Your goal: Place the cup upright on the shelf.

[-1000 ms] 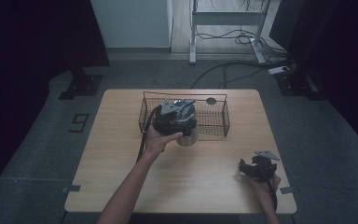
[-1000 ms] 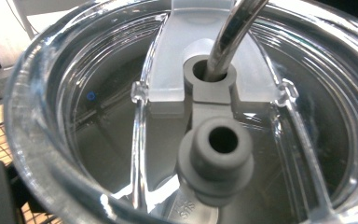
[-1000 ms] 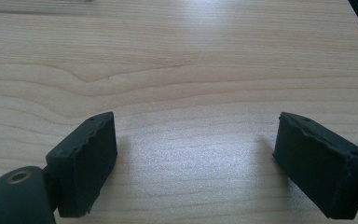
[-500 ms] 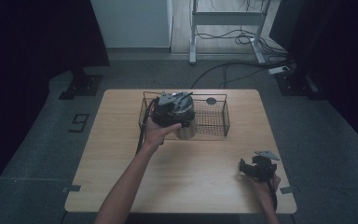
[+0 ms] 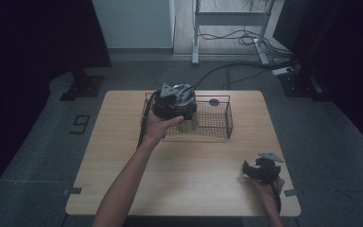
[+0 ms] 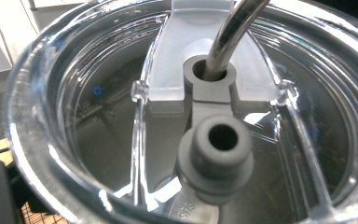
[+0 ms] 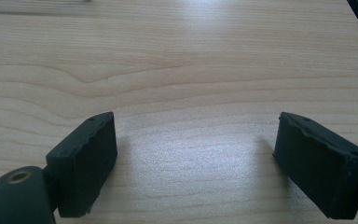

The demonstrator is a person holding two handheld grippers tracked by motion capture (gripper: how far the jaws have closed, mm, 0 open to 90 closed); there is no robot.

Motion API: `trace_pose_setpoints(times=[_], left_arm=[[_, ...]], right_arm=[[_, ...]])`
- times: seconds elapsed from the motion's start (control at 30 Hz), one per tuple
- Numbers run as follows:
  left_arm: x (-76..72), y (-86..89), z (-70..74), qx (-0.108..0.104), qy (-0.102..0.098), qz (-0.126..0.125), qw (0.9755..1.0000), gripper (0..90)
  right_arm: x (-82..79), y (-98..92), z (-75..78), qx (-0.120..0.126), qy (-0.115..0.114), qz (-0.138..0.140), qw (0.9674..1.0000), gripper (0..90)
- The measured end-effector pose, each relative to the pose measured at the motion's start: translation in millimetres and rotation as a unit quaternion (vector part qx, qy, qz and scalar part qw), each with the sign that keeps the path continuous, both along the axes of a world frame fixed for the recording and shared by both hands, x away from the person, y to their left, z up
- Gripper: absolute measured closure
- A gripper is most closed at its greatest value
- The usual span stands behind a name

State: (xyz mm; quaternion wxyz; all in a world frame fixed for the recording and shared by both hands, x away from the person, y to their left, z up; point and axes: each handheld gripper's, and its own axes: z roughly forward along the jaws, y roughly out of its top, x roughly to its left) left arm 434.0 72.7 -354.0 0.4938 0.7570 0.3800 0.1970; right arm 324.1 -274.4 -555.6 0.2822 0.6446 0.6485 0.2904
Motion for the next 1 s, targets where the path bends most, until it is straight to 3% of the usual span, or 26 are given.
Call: trace_pose_setpoints(times=[0.13, 0.37, 0.53, 0.87, 1.0], left_arm=[[4.6, -0.2, -0.2, 0.004, 0.005, 0.003, 1.0, 3.9], [12.1, -5.0, 6.0, 0.023, -0.005, 0.0, 0.9997, 3.9], [16.9, -7.0, 5.2, 0.017, -0.005, -0.006, 0.9998, 3.9], [33.4, -8.7, 0.9, 0.012, 0.003, 0.01, 0.9999, 3.9], [40.2, -10.1, 1.2, 0.027, 0.0, 0.018, 0.9995, 3.9]], right_arm=[[-0.1, 0.1, 0.0, 0.0, 0.0, -0.001, 1.0, 12.8], [0.0, 0.0, 0.0, 0.0, 0.0, 0.0, 1.0, 12.8], [-0.1, 0.0, 0.2, 0.0, 0.001, 0.0, 1.0, 12.8], [-0.1, -0.2, 0.2, 0.001, 0.001, 0.001, 1.0, 12.7], [0.5, -0.6, 0.1, 0.0, 0.001, 0.002, 1.0, 12.7]])
